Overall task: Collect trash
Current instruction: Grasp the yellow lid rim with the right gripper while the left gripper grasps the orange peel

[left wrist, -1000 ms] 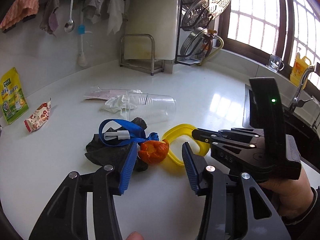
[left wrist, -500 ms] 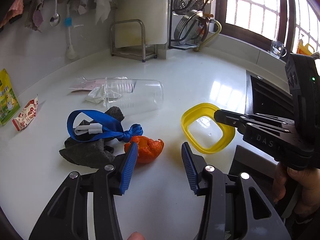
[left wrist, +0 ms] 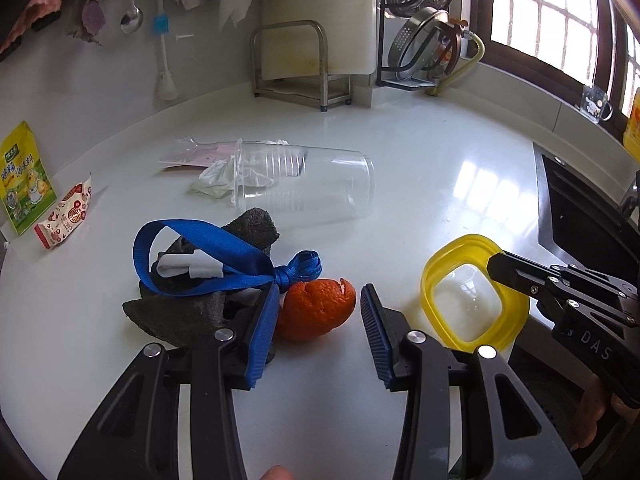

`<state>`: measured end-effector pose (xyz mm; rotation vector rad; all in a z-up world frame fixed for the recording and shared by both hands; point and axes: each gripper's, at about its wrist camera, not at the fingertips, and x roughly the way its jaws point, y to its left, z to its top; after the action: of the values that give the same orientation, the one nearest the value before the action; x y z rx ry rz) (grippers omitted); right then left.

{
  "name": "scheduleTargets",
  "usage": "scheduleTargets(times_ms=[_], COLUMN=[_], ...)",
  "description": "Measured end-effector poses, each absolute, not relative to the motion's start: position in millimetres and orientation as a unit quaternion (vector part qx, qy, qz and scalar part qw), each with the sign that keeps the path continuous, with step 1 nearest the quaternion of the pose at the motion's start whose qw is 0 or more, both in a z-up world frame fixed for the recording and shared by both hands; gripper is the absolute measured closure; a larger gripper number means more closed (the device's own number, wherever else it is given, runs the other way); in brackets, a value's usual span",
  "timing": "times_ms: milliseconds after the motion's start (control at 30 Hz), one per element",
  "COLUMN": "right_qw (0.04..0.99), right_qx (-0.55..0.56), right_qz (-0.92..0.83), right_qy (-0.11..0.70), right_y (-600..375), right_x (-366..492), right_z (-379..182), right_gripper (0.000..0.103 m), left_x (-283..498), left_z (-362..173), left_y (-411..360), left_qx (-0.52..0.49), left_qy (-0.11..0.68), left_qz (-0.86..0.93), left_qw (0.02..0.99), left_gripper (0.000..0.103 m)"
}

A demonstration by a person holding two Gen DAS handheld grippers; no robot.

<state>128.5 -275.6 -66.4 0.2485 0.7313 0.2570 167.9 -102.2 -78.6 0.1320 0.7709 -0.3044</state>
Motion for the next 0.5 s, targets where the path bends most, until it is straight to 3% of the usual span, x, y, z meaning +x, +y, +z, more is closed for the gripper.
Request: scheduleTargets(times_ms=[67, 200, 500], right_qw=[0.918, 0.919, 0.924], right_qx=[0.122, 0.123, 0.12], right_qz=[0.125, 0.121, 0.124], right_qy=[0.355, 0.355, 0.341], right_y=[-277, -278, -271], right_x=[127, 125, 115], right_z=[-67, -67, -49], right_gripper=[0.101, 0.101, 0.101], left_x=[168, 164, 127], left_z=[-78, -75, -43], left_y=[-102, -97, -82], left_qx=[0.059, 0.047, 0.037], left_qy=[0.372, 0.369, 0.328], left_qz=[-0.154, -0.162, -0.176], left_qw=[0.913, 0.914, 0.928], left_gripper=[0.086, 0.093, 0.095])
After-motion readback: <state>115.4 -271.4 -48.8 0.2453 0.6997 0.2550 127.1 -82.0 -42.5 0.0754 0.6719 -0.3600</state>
